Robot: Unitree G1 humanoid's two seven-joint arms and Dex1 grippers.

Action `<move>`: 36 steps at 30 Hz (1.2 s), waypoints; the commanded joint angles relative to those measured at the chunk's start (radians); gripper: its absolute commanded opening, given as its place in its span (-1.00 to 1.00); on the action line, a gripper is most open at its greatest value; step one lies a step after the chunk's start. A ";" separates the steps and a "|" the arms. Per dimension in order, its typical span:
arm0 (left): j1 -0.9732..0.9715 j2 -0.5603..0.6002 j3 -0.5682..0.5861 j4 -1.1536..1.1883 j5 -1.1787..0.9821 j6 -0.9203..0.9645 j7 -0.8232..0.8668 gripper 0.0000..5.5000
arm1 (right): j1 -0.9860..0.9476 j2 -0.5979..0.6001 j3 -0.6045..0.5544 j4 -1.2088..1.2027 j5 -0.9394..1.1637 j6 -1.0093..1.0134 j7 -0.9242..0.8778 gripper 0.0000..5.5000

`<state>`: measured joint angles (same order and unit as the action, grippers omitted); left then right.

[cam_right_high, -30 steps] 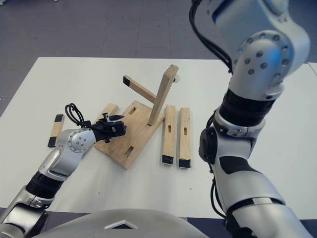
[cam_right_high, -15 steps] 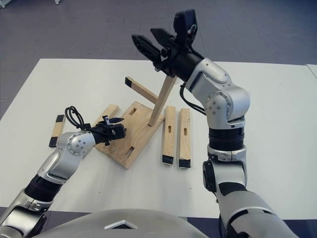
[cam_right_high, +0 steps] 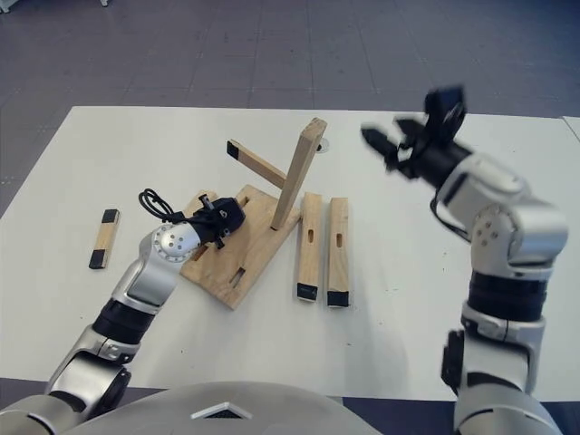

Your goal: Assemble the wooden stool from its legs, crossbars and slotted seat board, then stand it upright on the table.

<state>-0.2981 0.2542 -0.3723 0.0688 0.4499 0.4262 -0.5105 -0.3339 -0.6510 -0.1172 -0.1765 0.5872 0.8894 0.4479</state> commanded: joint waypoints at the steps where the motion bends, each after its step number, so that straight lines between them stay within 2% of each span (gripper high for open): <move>1: 0.048 0.053 0.025 0.008 -0.020 0.087 -0.035 -0.29 | 0.090 -0.027 0.106 -0.082 0.005 0.040 0.102 0.27; 7: 0.167 0.255 0.217 -0.382 -0.139 0.164 -0.194 -0.29 | 0.073 0.018 0.286 -0.039 -0.093 0.017 0.143 0.27; 13: 0.294 0.351 0.317 -0.483 -0.218 0.186 -0.224 -0.29 | -0.044 0.126 0.433 0.180 -0.251 -0.071 0.151 0.27; 24: 0.407 0.397 0.319 -0.549 -0.262 0.205 -0.218 -0.29 | -0.176 0.203 0.469 0.279 -0.460 -0.239 0.114 0.27; 30: 0.577 0.534 0.437 -0.640 -0.384 0.185 -0.358 -0.29 | -0.141 0.178 0.389 0.088 -0.453 -0.179 0.115 0.27; 36: 0.590 0.558 0.418 -0.629 -0.412 0.174 -0.351 -0.29 | -0.077 0.163 0.463 -0.032 -0.450 -0.106 0.182 0.27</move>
<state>0.2804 0.7939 0.0640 -0.5611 0.0426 0.6159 -0.8603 -0.4263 -0.4761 0.3140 -0.1949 0.1432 0.7712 0.6144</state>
